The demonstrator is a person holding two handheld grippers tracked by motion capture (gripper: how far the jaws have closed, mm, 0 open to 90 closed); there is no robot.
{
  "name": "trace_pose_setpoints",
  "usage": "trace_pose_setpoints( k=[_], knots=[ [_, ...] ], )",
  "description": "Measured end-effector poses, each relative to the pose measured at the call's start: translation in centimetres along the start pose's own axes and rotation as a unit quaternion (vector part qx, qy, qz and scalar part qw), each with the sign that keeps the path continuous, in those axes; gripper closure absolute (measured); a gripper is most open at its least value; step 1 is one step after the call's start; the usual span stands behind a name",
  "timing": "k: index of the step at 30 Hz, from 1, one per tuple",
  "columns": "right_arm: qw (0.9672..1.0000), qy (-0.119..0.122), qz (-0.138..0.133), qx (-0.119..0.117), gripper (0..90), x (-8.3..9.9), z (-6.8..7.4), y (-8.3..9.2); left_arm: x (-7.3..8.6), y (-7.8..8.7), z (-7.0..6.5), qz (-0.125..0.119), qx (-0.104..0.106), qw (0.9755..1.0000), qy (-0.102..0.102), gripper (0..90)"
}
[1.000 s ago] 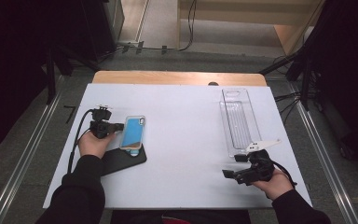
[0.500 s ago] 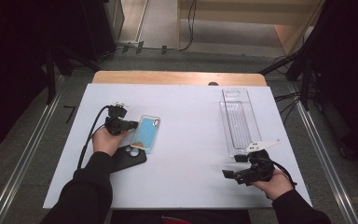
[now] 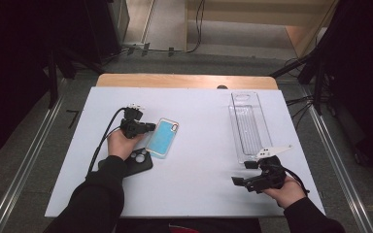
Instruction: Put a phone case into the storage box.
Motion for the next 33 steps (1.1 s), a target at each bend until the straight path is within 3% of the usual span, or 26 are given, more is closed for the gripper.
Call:
trace_pose_setpoints(
  k=[3,10,13,19,24,29,33],
  knots=[
    [1.0000,0.000,-0.002,0.000,12.1,0.0,0.0,0.0,-0.1,0.4,0.0,-0.005,-0.011,0.9999,-0.005,73.7],
    [1.0000,0.000,-0.003,0.001,12.1,0.0,0.0,0.1,-0.3,2.9,-1.1,0.000,0.012,0.9999,-0.005,46.0],
    [1.0000,0.000,-0.003,0.002,12.1,0.0,0.0,0.2,0.0,4.2,-2.0,0.000,0.019,0.9997,-0.016,43.7],
    [1.0000,-0.002,-0.004,0.003,12.1,0.0,-0.1,0.2,1.0,6.6,-3.1,-0.018,0.049,0.9986,0.005,38.1],
    [1.0000,-0.002,-0.004,0.004,12.1,0.0,-0.1,0.1,2.2,8.2,-4.1,-0.030,0.063,0.9975,-0.007,34.7],
    [1.0000,-0.004,-0.005,0.004,12.1,0.0,-0.1,0.2,3.6,9.6,-5.1,-0.050,0.091,0.9946,-0.006,31.3],
    [1.0000,-0.004,-0.005,0.004,12.1,0.0,-0.2,0.1,4.9,10.4,-5.7,-0.056,0.096,0.9937,-0.011,31.2]
  ],
)
Point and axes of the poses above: each handheld gripper's, and its own axes: y roughly backward along the jaws, x roughly out of its underside, z roughly to its left, the point moved 4 cm from there along -y, roughly forward along the jaws, and after that the axes turned 3 degrees about x, right-handed, at the moved point
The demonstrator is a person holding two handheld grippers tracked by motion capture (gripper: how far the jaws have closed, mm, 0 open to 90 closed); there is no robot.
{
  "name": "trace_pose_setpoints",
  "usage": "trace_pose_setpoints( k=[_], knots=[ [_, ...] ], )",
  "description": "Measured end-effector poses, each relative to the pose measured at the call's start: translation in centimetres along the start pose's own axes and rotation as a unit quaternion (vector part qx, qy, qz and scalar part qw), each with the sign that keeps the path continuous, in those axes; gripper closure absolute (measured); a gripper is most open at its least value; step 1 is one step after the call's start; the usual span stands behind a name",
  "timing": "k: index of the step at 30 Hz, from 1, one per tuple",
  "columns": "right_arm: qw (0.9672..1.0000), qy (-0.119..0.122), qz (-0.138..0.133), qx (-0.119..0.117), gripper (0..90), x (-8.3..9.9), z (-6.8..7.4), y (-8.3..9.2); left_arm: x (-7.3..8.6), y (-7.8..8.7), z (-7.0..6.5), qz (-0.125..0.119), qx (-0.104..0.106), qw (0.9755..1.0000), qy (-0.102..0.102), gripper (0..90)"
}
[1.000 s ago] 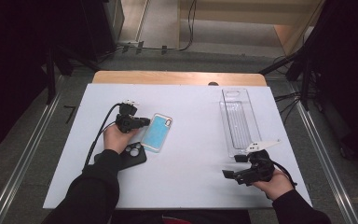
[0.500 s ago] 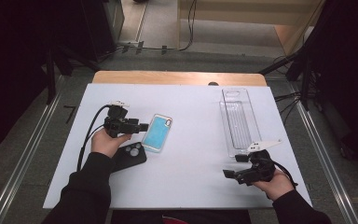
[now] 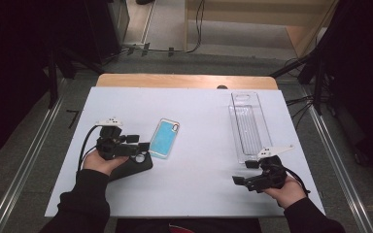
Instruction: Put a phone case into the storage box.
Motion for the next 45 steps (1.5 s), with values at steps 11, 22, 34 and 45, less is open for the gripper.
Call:
trace_pose_setpoints(
  k=[11,22,34,45],
  knots=[
    [1.0000,0.000,-0.001,0.003,12.1,0.0,-0.1,0.0,2.6,1.4,-1.7,-0.008,0.021,0.9997,-0.011,31.2],
    [1.0000,0.000,-0.001,0.005,12.1,0.0,-0.1,0.0,5.1,2.1,-2.1,-0.013,0.034,0.9993,-0.004,31.2],
    [1.0000,0.000,-0.002,0.005,12.1,0.0,-0.1,0.0,4.9,2.1,-2.2,-0.014,0.039,0.9990,0.016,28.8],
    [1.0000,0.001,0.001,0.005,12.1,0.0,-0.1,-0.1,2.2,1.7,-2.2,-0.025,0.072,0.9971,-0.001,20.8]
  ],
)
Point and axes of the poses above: each handheld gripper's, and its own axes: y roughly backward along the jaws, x roughly out of its underside, z roughly to its left, the point moved 4 cm from there along -y, roughly forward along the jaws, and after that the axes turned 3 degrees about x, right-handed, at the moved point
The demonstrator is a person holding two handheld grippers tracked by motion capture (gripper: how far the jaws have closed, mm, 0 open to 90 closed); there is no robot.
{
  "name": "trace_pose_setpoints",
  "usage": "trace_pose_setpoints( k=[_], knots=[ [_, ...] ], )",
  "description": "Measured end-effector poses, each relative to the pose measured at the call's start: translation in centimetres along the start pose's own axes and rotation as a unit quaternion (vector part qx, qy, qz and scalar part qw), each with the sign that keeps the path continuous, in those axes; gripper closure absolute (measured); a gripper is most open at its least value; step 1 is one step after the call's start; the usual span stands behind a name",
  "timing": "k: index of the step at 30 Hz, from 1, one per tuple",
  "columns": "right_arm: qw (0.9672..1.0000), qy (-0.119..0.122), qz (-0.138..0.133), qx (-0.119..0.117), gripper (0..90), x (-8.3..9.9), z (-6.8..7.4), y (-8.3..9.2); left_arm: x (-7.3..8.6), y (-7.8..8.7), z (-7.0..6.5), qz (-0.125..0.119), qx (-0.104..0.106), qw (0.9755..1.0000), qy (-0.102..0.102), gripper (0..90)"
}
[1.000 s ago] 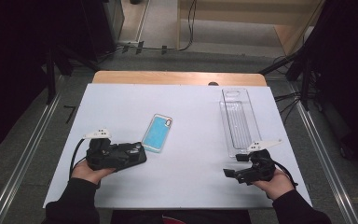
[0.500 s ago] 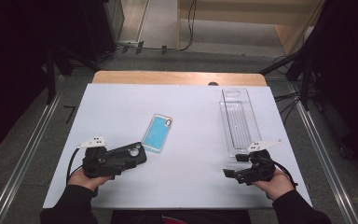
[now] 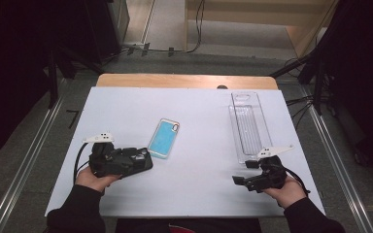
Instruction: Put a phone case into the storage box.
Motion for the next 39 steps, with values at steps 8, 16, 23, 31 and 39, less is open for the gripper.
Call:
trace_pose_setpoints(
  k=[8,16,23,31,39],
  knots=[
    [1.0000,-0.001,0.001,0.001,12.1,0.0,-0.1,0.0,-1.1,-1.6,0.3,0.025,-0.007,0.9997,0.001,25.6],
    [1.0000,-0.003,0.000,0.003,12.1,0.0,-0.1,0.1,-2.8,-3.0,1.3,0.035,-0.035,0.9988,0.004,25.3],
    [1.0000,-0.002,0.001,0.003,12.1,0.1,-0.1,0.1,-3.8,-3.6,2.0,0.038,-0.056,0.9977,0.000,25.2],
    [1.0000,-0.002,0.003,0.004,12.1,0.1,-0.1,0.1,-5.4,-4.9,3.3,0.042,-0.053,0.9973,0.027,16.7],
    [1.0000,-0.001,0.004,0.005,12.1,0.1,-0.1,0.0,-6.8,-6.8,4.6,0.060,-0.063,0.9954,0.038,12.7]
  ],
)
Point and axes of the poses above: each handheld gripper's, and its own axes: y roughly backward along the jaws, x roughly out of its underside, z roughly to its left, the point moved 4 cm from there along -y, roughly forward along the jaws, and after that the axes turned 3 degrees about x, right-handed, at the moved point
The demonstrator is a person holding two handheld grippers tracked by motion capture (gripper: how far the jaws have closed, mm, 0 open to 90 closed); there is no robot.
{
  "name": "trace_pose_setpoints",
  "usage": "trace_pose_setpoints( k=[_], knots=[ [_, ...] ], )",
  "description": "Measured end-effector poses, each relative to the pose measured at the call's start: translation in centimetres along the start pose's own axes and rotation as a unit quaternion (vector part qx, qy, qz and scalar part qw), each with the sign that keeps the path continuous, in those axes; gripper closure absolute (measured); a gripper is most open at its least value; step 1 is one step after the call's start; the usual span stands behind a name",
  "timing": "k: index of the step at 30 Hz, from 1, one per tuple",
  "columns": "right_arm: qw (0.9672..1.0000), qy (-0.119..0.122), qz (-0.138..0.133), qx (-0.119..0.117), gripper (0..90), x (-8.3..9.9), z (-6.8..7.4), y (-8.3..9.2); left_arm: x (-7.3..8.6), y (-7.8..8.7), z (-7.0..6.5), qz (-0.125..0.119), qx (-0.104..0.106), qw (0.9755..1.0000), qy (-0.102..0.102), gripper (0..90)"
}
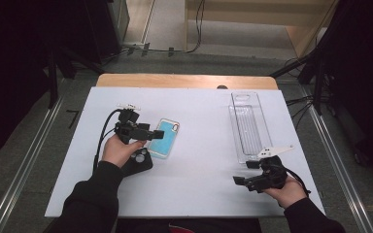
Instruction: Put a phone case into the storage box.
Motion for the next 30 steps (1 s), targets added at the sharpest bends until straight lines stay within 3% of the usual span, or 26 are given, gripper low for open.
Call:
trace_pose_setpoints(
  k=[9,18,24,30],
  knots=[
    [1.0000,0.001,0.001,0.000,12.1,0.0,0.0,0.0,-1.0,-1.9,0.3,0.008,-0.031,0.9995,-0.006,12.6],
    [1.0000,0.003,0.002,0.000,12.1,0.0,0.0,-0.1,-0.7,-3.4,0.3,0.028,-0.062,0.9975,-0.015,12.5],
    [1.0000,0.003,0.003,0.000,12.1,0.1,0.0,-0.1,-0.3,-4.5,0.5,0.045,-0.086,0.9952,-0.014,1.6],
    [1.0000,0.004,0.004,0.000,12.1,0.1,0.0,-0.1,-0.1,-5.5,0.4,0.053,-0.093,0.9942,-0.011,0.3]
  ],
)
Point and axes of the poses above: each handheld gripper's, and its own axes: y roughly backward along the jaws, x roughly out of its underside, z roughly to its left, the point moved 4 cm from there along -y, roughly forward along the jaws, and after that the axes turned 3 degrees about x, right-handed, at the moved point
